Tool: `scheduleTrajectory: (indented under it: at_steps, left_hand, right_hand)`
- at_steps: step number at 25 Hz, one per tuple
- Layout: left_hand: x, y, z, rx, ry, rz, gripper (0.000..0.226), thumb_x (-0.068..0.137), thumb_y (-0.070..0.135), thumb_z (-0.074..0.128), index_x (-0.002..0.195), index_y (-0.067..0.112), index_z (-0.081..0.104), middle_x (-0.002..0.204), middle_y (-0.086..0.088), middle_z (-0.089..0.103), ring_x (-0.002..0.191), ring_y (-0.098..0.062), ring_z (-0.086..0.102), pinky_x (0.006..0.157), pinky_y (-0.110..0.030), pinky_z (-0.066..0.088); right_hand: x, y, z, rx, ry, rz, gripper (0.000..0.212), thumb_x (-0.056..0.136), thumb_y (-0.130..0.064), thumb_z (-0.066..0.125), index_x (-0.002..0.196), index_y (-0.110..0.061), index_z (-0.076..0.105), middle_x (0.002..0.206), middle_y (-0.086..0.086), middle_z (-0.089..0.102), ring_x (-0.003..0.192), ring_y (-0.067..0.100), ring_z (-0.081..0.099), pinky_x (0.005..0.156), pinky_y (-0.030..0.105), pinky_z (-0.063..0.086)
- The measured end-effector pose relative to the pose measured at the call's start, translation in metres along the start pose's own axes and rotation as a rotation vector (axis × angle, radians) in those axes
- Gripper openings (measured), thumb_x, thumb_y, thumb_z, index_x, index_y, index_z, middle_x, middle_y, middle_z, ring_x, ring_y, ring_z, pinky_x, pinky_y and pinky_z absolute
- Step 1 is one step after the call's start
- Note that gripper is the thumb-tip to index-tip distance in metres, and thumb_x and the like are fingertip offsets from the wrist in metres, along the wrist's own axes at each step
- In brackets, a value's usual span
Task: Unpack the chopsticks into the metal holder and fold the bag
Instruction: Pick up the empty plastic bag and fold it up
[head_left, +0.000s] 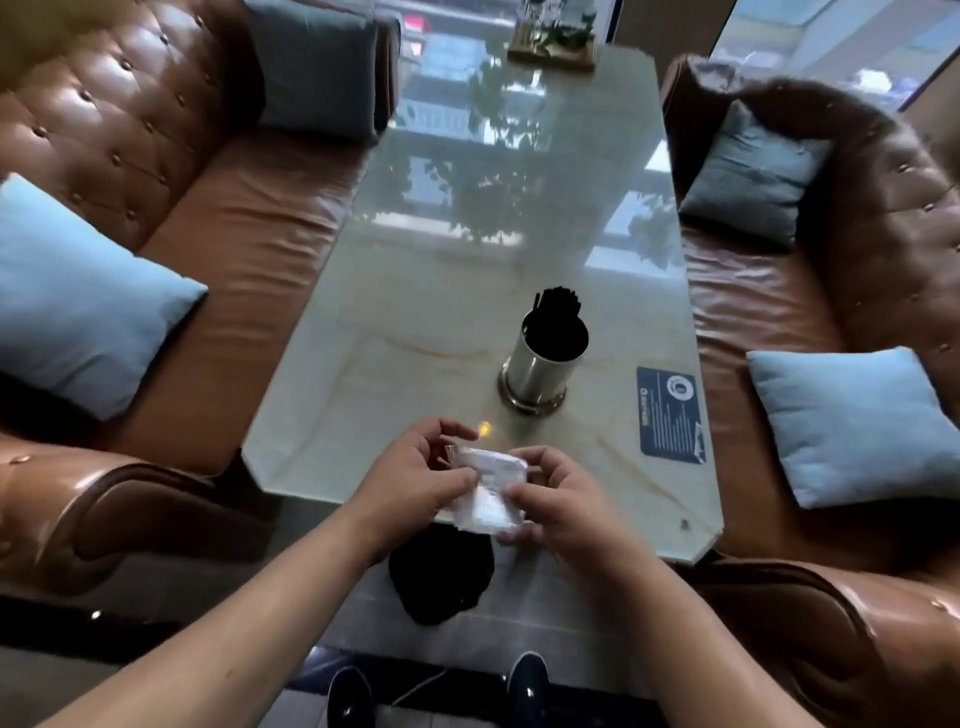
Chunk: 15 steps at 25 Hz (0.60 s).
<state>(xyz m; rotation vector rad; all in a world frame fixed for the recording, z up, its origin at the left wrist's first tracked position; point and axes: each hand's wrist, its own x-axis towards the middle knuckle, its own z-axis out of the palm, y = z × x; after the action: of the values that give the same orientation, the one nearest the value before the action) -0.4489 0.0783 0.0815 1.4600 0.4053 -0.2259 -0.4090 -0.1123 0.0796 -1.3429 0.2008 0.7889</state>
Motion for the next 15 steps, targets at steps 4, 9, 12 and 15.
scheduleTrajectory:
  at_steps: [4, 9, 12, 15]
  left_hand:
    - [0.039, -0.057, -0.033, 0.806, 0.078, 0.097, 0.069, 0.076, 0.069, 0.063, 0.137, 0.037, 0.055, 0.14, 0.002, 0.06, 0.13, -0.02, 0.054, 0.112, -0.04, 0.044]
    - [0.11, -0.112, -0.046, 1.331, 0.142, 0.179, 0.096, 0.074, 0.09, 0.039, 0.156, 0.042, 0.022, 0.17, 0.0, 0.017, 0.157, -0.027, 0.013, 0.125, -0.059, 0.009]
    - [0.135, -0.144, -0.033, 1.385, 0.136, 0.173, 0.095, 0.076, 0.089, 0.037, 0.157, 0.042, 0.023, 0.172, 0.001, 0.014, 0.158, -0.024, 0.007, 0.125, -0.06, 0.002]
    - [0.132, -0.166, -0.032, 1.349, 0.256, 0.269, 0.083, 0.079, 0.083, 0.046, 0.149, 0.039, 0.044, 0.166, -0.001, 0.031, 0.154, -0.026, 0.023, 0.124, -0.059, 0.009]
  right_hand:
    - [0.004, 0.046, -0.02, -0.765, 0.266, -0.19, 0.031, 0.082, -0.011, 0.064, 0.102, -0.034, 0.06, 0.075, -0.01, 0.064, 0.062, 0.004, 0.058, 0.059, 0.025, 0.05]
    - [0.004, 0.127, -0.028, -1.149, 0.149, -0.238, 0.038, 0.083, -0.018, 0.063, 0.116, -0.034, 0.055, 0.097, -0.006, 0.072, 0.091, 0.018, 0.068, 0.077, 0.035, 0.053]
    - [0.024, 0.178, -0.036, -1.254, 0.095, -0.243, 0.029, 0.084, -0.018, 0.061, 0.11, -0.029, 0.058, 0.095, -0.005, 0.071, 0.092, 0.019, 0.065, 0.075, 0.034, 0.05]
    - [0.065, 0.224, -0.046, -1.348, 0.065, -0.213, 0.03, 0.079, -0.015, 0.063, 0.108, -0.025, 0.061, 0.097, 0.003, 0.071, 0.089, 0.029, 0.068, 0.07, 0.037, 0.053]
